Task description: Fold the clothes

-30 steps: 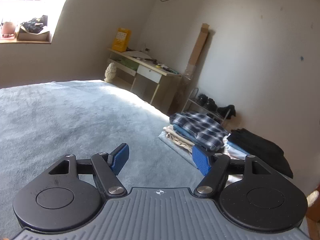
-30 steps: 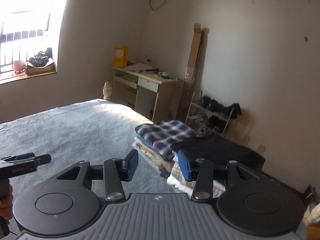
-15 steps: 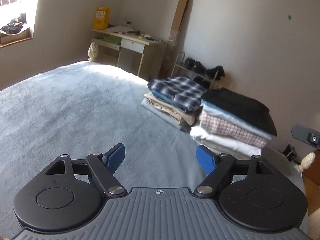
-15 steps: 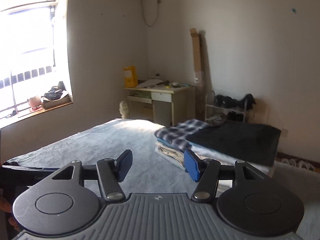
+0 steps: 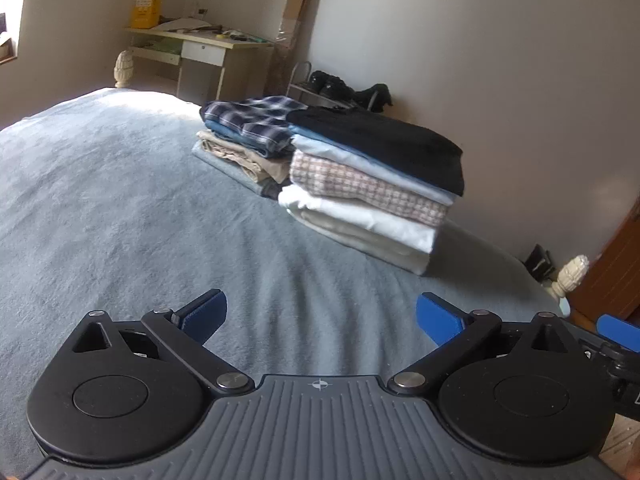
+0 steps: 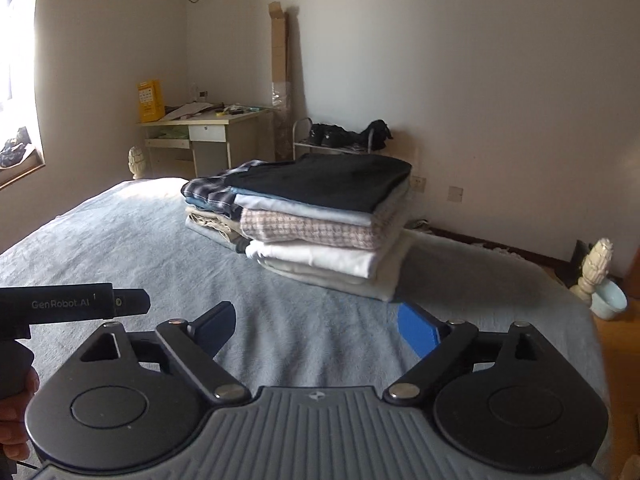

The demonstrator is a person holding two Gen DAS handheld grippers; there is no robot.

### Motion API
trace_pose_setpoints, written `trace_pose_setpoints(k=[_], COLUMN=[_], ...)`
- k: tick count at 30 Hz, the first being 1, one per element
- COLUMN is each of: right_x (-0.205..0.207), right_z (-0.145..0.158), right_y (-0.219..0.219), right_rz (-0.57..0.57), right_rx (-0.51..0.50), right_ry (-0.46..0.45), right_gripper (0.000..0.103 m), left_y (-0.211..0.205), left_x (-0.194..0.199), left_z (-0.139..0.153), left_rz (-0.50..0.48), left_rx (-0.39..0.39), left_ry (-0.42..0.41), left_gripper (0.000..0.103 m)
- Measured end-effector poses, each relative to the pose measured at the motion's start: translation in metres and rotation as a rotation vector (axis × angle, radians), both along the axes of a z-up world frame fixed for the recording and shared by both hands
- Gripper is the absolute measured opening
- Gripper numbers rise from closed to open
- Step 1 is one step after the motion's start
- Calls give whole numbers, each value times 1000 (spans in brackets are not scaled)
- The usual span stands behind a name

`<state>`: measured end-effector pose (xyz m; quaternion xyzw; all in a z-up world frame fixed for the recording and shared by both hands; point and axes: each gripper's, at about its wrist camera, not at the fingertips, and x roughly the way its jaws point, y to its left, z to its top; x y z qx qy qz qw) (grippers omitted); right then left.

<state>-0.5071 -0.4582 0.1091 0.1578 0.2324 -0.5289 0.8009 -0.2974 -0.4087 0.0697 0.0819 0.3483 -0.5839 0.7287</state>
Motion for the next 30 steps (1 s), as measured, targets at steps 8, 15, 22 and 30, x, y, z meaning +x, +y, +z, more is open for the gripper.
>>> trace_pose_setpoints(k=[8, 15, 22, 30], right_x=[-40, -49, -40, -37], right_z=[-7, -19, -24, -28], right_y=[6, 0, -3, -7], right_rz=[-89, -132, -136, -155], right_rx=[-13, 18, 9, 37], right_ry=[-18, 9, 31, 58], right_gripper=[103, 103, 103, 103], left_y=[-1, -8, -9, -10], left_x=[-38, -52, -56, -58], left_z=[3, -16, -9, -11], left_rz=[2, 21, 29, 32], left_rx=[-4, 91, 64, 78], left_ry=[-61, -142, -173, -169], left_gripper=[103, 103, 103, 103])
